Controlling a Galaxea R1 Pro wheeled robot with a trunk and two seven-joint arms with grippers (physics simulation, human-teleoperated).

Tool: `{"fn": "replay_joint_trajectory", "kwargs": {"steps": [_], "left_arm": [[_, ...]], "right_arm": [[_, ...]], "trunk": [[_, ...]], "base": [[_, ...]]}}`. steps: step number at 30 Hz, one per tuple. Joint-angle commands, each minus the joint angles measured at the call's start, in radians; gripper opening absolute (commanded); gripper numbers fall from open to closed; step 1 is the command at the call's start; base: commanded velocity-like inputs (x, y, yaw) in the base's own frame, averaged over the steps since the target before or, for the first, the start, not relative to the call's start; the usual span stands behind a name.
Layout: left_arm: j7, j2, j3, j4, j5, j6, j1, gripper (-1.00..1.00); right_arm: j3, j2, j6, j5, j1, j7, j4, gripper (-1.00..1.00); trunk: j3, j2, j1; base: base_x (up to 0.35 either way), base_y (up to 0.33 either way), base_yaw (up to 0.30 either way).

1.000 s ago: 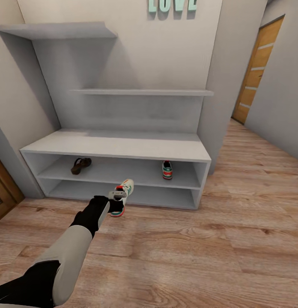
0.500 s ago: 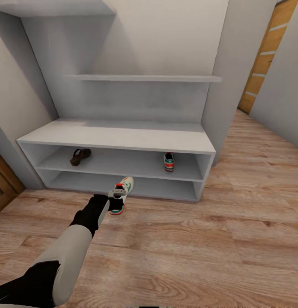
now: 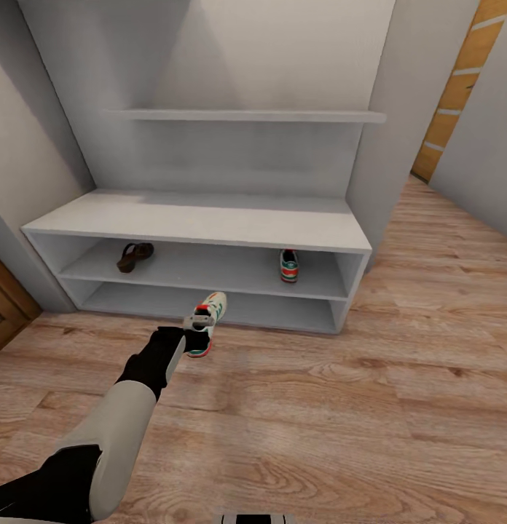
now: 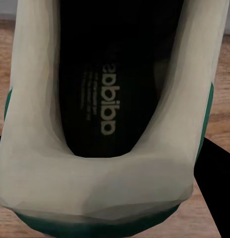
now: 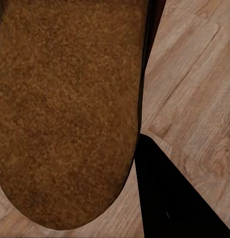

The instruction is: Pick up the two gym shoes and the two sandals from the corridor floor and place them onto the hallstand (shoe rack) in the corridor, making sure they are on the rack and not on the floor. Arrange them so the two gym shoes are next to each other and the two sandals are next to each other.

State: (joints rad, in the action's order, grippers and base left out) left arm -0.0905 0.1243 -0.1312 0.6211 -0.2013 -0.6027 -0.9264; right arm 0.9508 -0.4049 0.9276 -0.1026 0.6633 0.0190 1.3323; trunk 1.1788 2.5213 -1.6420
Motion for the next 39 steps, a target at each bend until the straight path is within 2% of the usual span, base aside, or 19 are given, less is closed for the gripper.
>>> {"fn": "replay_joint_trajectory", "kwargs": {"steps": [1,4,9,14,20,26,32,39], "left_arm": [[-0.01,0.001,0.0,0.002,-0.012,-0.003,0.0,-1.0],[-0.009,0.001,0.036,0.002,-0.012,0.003,0.0,-1.0],[-0.008,0.002,0.065,0.013,-0.012,0.006,0.0,-1.0],[-0.008,0.009,0.07,0.048,-0.012,0.006,0.0,-1.0],[-0.007,0.01,0.07,0.051,-0.012,0.005,0.0,-1.0],[-0.008,0.011,0.071,0.049,-0.012,0.004,0.0,-1.0],[-0.008,0.011,0.096,0.049,-0.012,0.004,0.0,-1.0],[-0.008,0.011,0.1,0.048,-0.012,0.004,0.0,-1.0]], "right_arm": [[0.0,0.0,0.005,-0.005,0.001,-0.002,0.001,-1.0],[0.0,0.0,0.005,-0.004,0.001,-0.002,0.001,-1.0],[0.0,0.0,0.005,-0.003,0.001,-0.002,0.001,-1.0],[0.0,0.0,0.005,-0.004,0.001,-0.002,0.001,-1.0],[0.0,0.0,0.005,-0.004,0.001,-0.002,0.001,-1.0],[0.0,0.0,0.005,-0.003,0.001,-0.002,0.001,-1.0],[0.0,0.0,0.005,-0.003,0.001,-0.002,0.001,-1.0],[0.0,0.0,0.005,-0.003,0.001,-0.002,0.001,-1.0]], "trunk": [[0.001,0.0,0.0],[0.001,0.0,0.0],[0.002,0.0,0.0],[0.002,0.0,0.0],[0.002,0.0,0.0],[0.002,0.0,0.0],[0.002,0.0,0.0],[0.002,0.0,0.0]], "base": [[0.0,0.0,0.0],[0.003,0.0,-0.057],[0.155,-0.021,-0.193],[0.24,-0.064,-0.048],[0.067,-0.008,-0.005],[0.28,0.0,0.0],[0.065,-0.013,0.0],[0.21,-0.188,0.0]]}}
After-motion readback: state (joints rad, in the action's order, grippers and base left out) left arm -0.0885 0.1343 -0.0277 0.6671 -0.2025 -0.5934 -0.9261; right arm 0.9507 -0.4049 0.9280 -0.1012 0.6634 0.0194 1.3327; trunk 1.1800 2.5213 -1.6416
